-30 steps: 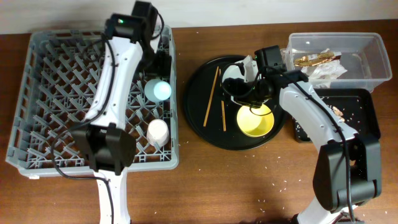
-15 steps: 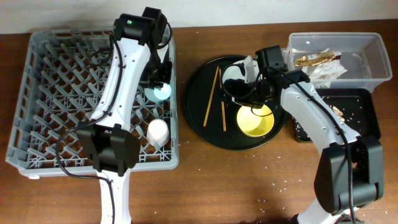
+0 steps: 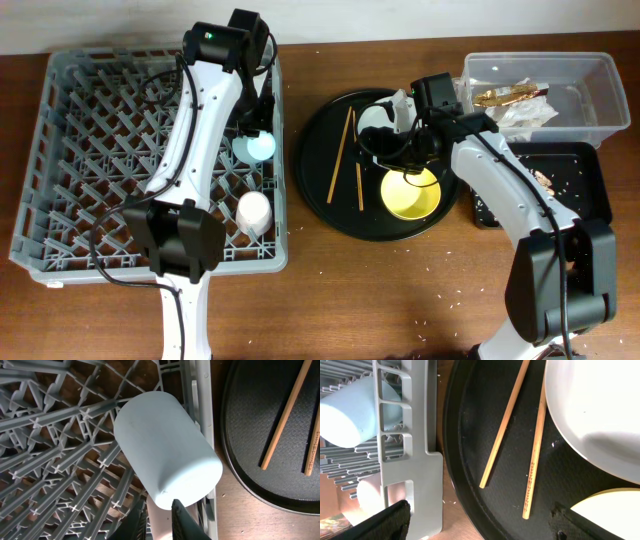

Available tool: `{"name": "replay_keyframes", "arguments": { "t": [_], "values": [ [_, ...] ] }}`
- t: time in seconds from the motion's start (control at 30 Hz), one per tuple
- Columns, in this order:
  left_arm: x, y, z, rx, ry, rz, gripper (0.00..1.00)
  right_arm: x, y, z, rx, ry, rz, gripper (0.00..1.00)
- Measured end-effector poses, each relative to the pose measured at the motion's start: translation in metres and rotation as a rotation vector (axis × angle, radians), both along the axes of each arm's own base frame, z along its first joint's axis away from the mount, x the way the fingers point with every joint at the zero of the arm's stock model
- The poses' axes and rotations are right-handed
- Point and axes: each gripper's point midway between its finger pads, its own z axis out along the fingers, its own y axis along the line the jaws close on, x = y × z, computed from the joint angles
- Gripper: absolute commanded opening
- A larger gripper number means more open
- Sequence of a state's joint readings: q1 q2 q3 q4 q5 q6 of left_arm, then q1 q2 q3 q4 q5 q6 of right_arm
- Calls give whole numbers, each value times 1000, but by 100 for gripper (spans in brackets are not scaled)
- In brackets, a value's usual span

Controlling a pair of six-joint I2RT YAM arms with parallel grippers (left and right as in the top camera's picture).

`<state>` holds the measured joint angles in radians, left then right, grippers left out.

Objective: Sort waste into correct bins and load items into the dishwasher rack
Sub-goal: 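Place the blue cup upside down in the rack with left gripper, then reach the left gripper to the yellow bowl and grasp its rim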

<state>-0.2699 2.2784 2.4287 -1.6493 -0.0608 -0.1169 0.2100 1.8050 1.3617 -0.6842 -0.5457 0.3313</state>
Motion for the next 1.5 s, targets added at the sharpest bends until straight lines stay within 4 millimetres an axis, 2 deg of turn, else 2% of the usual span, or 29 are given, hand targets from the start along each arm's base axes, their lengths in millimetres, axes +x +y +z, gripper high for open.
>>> {"name": "replay_keyframes", "arguments": {
  "t": [0.1,0.27,0.47,0.57,0.6,0.67,0.73,0.77,0.83,0.93,1.0,1.03,1.13,1.2,1.23,1.27,1.3,1.33,1.43,1.5],
  "values": [
    [2,-1,-5,1,1,-5,18,0,0,0,0,1,0,89],
    [-2,0,-27,18,45,-25,18,0,0,0,0,1,0,89],
    [1,8,-28,69,32,-26,20,0,0,0,0,1,0,89],
    [-1,12,-25,85,38,-23,31,1,0,1,2,-6,0,90],
    [-2,12,-20,86,39,-22,49,1,-1,2,-2,-5,3,90],
    [2,9,1,65,-7,-21,70,-3,-6,9,-18,16,13,90],
    [13,-3,36,-18,-116,-18,72,5,-23,33,-49,-4,-11,90],
    [15,-11,47,-69,-146,-26,72,1,-38,42,-102,22,-28,90],
    [13,-24,56,-146,-152,-38,72,-13,-66,56,-214,84,-67,90],
    [7,-46,58,-249,-125,-66,72,-20,-101,79,-333,93,-149,100],
    [1,-74,60,-291,-127,-118,72,-15,-134,103,-352,53,-271,98],
    [1,-96,61,-317,-148,-150,72,-16,-152,116,-352,26,-332,98],
    [-1,-155,60,-371,-200,-231,72,-35,-206,152,-363,-32,-501,98],
    [-13,-201,35,-372,-171,-275,71,-45,-216,162,-369,-42,-536,98],
    [-18,-217,14,-351,-139,-277,71,-50,-216,161,-371,-25,-533,98],
    [-29,-233,-21,-311,-74,-271,70,-50,-216,159,-372,-20,-530,98],
    [-37,-240,-52,-268,-16,-274,68,-50,-216,159,-372,-20,-530,99],
    [-43,-243,-72,-238,24,-263,66,-50,-216,159,-373,-20,-530,98],
    [-52,-243,-106,-186,93,-221,58,-50,-216,159,-373,-19,-530,99],
    [-52,-243,-110,-182,100,-205,51,-50,-216,159,-373,-19,-530,99]
  ]
}}
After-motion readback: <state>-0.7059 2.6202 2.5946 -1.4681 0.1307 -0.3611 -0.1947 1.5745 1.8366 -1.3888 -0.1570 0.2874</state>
